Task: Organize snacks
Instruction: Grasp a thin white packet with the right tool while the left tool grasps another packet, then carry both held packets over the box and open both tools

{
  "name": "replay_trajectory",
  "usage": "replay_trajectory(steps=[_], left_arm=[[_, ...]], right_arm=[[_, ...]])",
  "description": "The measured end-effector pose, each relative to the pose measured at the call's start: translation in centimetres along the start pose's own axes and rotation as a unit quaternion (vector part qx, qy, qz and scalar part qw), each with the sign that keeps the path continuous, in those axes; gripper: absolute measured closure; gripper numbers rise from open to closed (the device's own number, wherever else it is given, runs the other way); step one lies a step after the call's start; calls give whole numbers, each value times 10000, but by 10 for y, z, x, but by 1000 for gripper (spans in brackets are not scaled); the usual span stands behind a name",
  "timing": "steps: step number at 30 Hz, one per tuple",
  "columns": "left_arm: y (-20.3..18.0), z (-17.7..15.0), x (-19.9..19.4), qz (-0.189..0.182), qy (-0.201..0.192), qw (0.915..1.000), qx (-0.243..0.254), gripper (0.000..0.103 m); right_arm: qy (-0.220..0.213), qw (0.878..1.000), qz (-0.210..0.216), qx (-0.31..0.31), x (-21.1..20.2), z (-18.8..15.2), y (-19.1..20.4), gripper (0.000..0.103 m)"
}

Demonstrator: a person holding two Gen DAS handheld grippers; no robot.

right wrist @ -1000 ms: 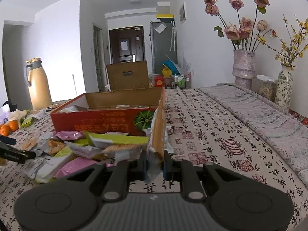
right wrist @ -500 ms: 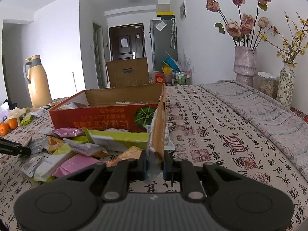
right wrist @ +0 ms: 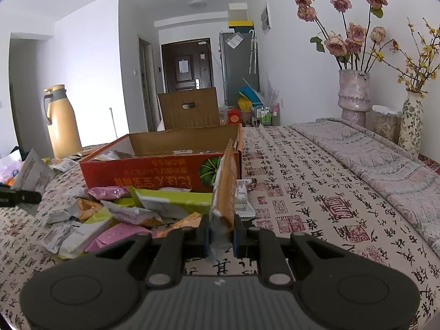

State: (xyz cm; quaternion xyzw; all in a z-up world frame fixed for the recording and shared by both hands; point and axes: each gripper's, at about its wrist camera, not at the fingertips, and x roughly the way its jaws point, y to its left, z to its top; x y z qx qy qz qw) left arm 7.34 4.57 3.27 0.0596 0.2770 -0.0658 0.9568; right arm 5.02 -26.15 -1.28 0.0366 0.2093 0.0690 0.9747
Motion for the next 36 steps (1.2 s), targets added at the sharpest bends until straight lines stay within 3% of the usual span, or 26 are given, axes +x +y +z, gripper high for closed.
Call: replay_trajectory(steps=[16, 25, 36], left_arm=[[-58, 47, 16, -430, -398, 9980, -233, 89], [-72, 89, 39, -329, -600, 9969, -391, 89], [-68, 128, 92, -74, -523, 9968, -593, 89]], right_arm=[[-386, 9986, 359, -82, 14, 34, 3, 89], [-552, 9966, 583, -165, 49, 71, 7, 89], [-439, 9961, 705, -305, 118, 118, 16, 89]])
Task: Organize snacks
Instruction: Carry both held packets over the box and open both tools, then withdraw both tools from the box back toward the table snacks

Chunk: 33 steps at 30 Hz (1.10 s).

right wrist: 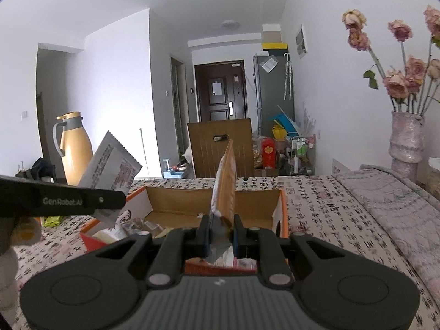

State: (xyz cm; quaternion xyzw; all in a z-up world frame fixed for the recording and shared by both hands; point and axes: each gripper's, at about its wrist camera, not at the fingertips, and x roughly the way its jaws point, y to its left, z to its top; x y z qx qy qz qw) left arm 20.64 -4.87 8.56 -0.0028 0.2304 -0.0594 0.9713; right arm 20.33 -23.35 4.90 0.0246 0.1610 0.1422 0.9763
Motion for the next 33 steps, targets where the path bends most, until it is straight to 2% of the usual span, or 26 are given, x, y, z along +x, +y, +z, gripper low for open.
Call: replay_trajectory(steps=[8, 14, 21, 29, 31, 32, 33], left_arm=[[9, 10, 48, 158, 147, 9996, -177, 89], [19, -1, 76, 232, 344, 9987, -307, 89], [27, -11, 92, 224, 583, 9971, -424, 89], [28, -12, 88, 232, 497, 9974, -457, 88], [30, -12, 87, 243, 466, 9973, -505, 82], [31, -12, 86, 269, 445, 9972, -535, 70], [31, -12, 85, 314, 411, 9972, -542, 56]], right_arm=[[246, 9997, 17, 8, 54, 11, -1, 89], [462, 9989, 28, 116, 86, 4, -3, 89], [682, 9975, 66, 144, 98, -8, -5, 89], [792, 9968, 20, 121, 99, -10, -7, 85], [808, 9967, -32, 119, 100, -11, -9, 85], [825, 9965, -44, 123, 101, -11, -9, 84], [828, 9965, -44, 138, 100, -11, -10, 77]])
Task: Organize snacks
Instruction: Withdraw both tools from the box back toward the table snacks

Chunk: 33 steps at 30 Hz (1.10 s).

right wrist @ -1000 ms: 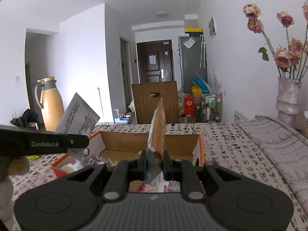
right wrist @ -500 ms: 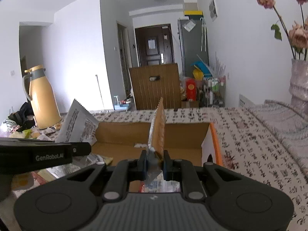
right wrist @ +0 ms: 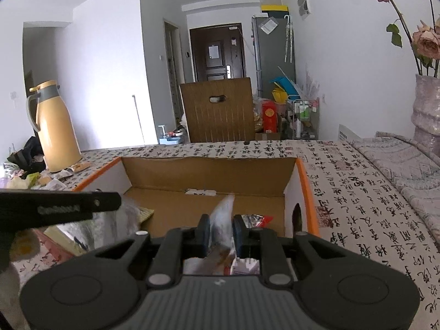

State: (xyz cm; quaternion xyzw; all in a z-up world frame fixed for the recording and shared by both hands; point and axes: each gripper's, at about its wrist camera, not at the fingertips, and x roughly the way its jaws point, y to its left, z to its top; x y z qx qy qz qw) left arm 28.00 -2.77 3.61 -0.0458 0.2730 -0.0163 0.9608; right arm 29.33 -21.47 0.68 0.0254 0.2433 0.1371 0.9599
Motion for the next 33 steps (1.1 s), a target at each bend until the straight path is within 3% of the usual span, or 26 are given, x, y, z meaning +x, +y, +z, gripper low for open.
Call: replay_trajectory(steps=[1, 2, 3, 4, 5, 7, 17, 24, 33], left_arm=[[0, 0, -1, 67, -47, 10000, -3, 49], [0, 0, -3, 131, -86, 9999, -11, 34], [0, 0, -5, 178, -130, 9998, -20, 21], [0, 0, -7, 239, -172, 9996, -30, 15], [1, 1, -8, 314, -206, 9993, -53, 2], [3, 1, -12, 444, -270, 9986, -84, 0], [0, 5, -20, 427, -209, 9989, -46, 0], [-2, 5, -43, 393, -243, 9989, 29, 0], [1, -18, -81, 299, -46, 9995, 94, 0]], right_arm=[[-8, 10000, -14, 4, -1, 0, 0, 66], [-40, 10000, -41, 8, -2, 0, -1, 58], [-79, 9999, -79, 8, -3, 0, -1, 40], [-113, 9999, -116, 3, -5, 0, -2, 24], [-148, 9998, -151, 7, -6, 0, -2, 18], [-211, 9996, -207, 50, -9, 0, -4, 0], [-302, 9987, -406, 100, -18, 6, -10, 0], [-400, 9979, -515, 32, -48, 8, -8, 0], [-257, 9985, -478, -92, -96, -19, 4, 0]])
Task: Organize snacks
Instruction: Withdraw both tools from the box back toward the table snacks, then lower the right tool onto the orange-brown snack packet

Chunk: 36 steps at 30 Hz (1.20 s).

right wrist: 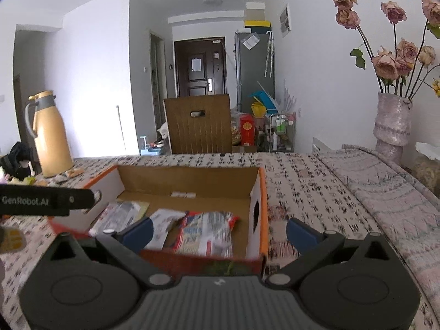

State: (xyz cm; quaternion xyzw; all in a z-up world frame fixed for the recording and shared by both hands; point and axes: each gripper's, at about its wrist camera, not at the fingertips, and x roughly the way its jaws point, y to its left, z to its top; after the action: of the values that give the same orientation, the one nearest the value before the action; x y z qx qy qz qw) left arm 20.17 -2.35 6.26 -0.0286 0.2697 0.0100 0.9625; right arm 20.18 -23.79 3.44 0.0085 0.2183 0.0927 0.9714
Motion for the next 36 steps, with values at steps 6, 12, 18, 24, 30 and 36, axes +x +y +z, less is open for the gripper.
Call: replay_trajectory(steps=[6, 12, 18, 24, 30, 36], left_arm=[[6, -25, -24, -61, 247, 9997, 43, 0], [14, -50, -37, -17, 637, 9979, 102, 0], [23, -73, -41, 81, 1057, 9942, 166, 0], [32, -91, -45, 120, 1360, 9905, 155, 0], [40, -101, -55, 76, 1403, 9901, 39, 0], [42, -106, -57, 20, 1416, 9899, -27, 0]], right_arm=[[175, 9998, 117, -52, -30, -26, 7, 0], [405, 9991, 138, -77, -47, -48, 11, 0], [750, 9971, 136, 10, -56, -71, 11, 0], [1010, 9947, 120, 118, -59, -88, 8, 0], [1119, 9934, 142, 207, -62, -99, 7, 9], [1185, 9924, 213, 262, -60, -102, 8, 31]])
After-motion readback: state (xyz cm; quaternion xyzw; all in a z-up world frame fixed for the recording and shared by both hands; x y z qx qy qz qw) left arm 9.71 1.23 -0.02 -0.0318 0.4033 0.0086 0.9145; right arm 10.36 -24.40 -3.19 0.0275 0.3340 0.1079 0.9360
